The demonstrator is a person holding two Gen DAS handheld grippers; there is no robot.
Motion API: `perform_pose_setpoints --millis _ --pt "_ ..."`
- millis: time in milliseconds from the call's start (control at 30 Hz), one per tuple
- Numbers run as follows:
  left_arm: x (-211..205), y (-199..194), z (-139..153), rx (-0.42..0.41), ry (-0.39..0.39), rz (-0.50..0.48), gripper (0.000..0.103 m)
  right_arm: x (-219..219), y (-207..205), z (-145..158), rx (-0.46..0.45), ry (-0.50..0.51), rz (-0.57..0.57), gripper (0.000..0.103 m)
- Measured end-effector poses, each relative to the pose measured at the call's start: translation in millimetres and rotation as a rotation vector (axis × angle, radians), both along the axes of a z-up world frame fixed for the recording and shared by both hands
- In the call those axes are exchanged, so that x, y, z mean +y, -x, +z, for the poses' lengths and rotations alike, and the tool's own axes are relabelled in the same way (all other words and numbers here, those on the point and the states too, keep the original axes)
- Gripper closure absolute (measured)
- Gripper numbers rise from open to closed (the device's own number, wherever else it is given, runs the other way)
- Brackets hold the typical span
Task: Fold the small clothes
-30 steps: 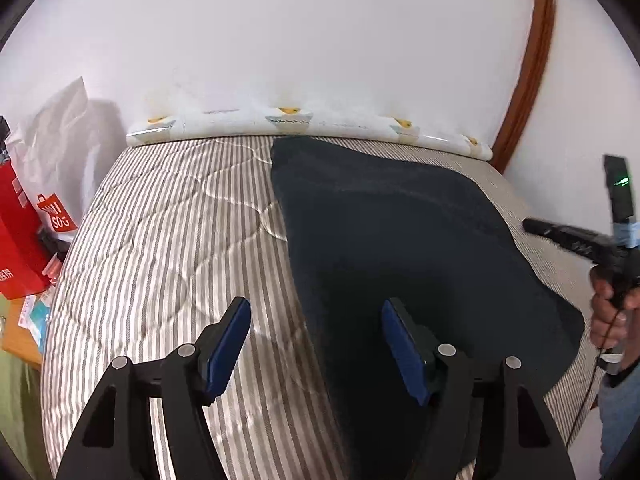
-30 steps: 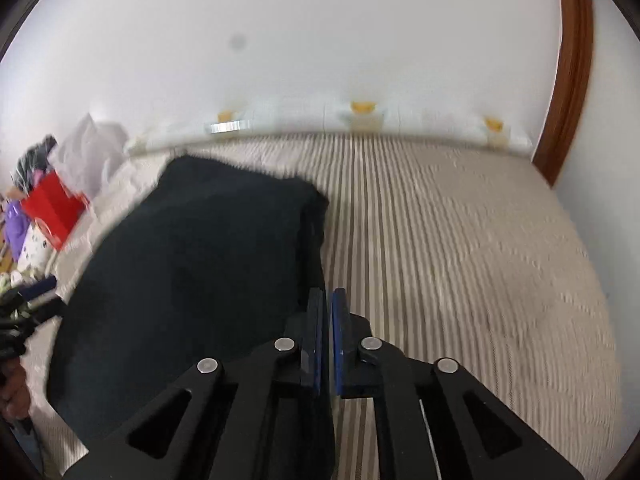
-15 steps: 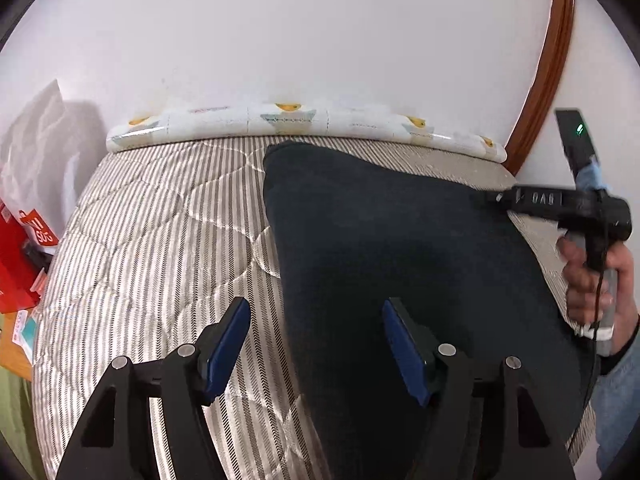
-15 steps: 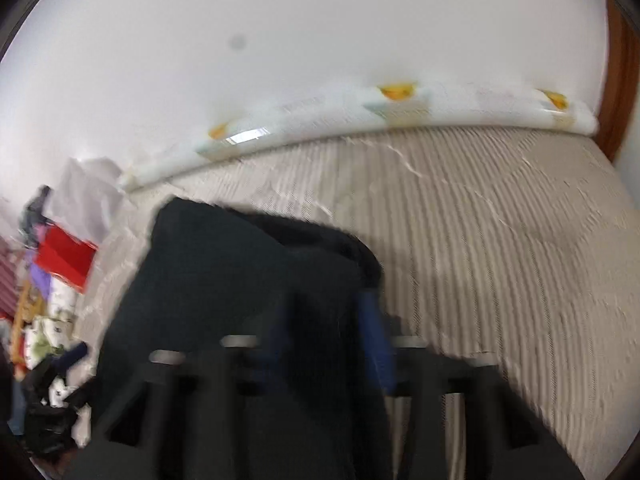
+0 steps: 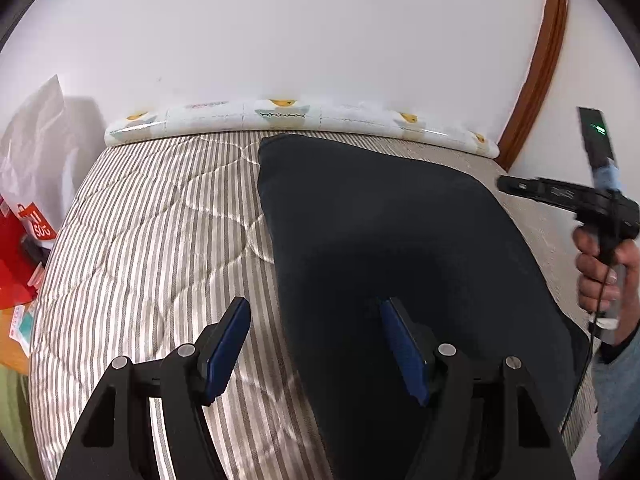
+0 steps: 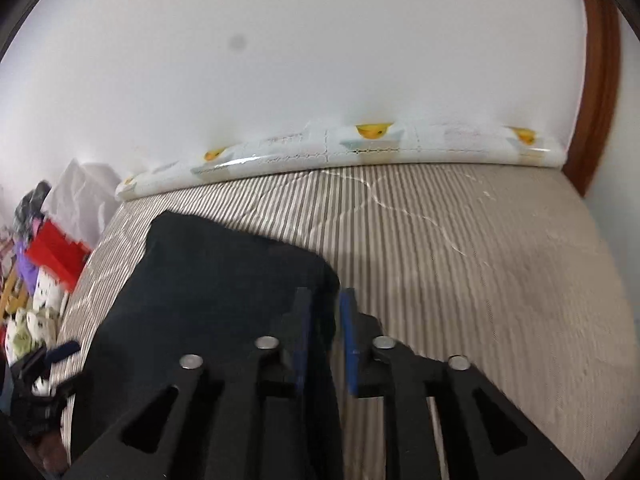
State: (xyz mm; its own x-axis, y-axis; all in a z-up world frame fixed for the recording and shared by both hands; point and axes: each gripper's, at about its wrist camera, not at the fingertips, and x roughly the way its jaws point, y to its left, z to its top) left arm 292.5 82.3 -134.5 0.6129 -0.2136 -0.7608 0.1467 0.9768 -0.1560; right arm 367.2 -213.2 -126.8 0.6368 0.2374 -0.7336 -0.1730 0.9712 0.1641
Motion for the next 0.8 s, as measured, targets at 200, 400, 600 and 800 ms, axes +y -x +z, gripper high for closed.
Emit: perform_pose_setpoints --millis 200,400,600,800 --pt "0 33 -1 0.003 0.040 0.005 0.037 -22 79 -4 0.027 -0.034 0.017 0.061" --pt "3 67 -1 -0.011 0.053 0.026 0.035 -32 130 -32 0.070 -0.131 0.037 0.061" --pt "5 81 -6 0.000 0.068 0.051 0.035 -34 135 -52 0.071 -0.265 0.011 0.097" --pt "5 94 -2 -0.001 0.051 0.039 0.035 -40 148 -47 -0.012 -0.222 -0.038 0.098"
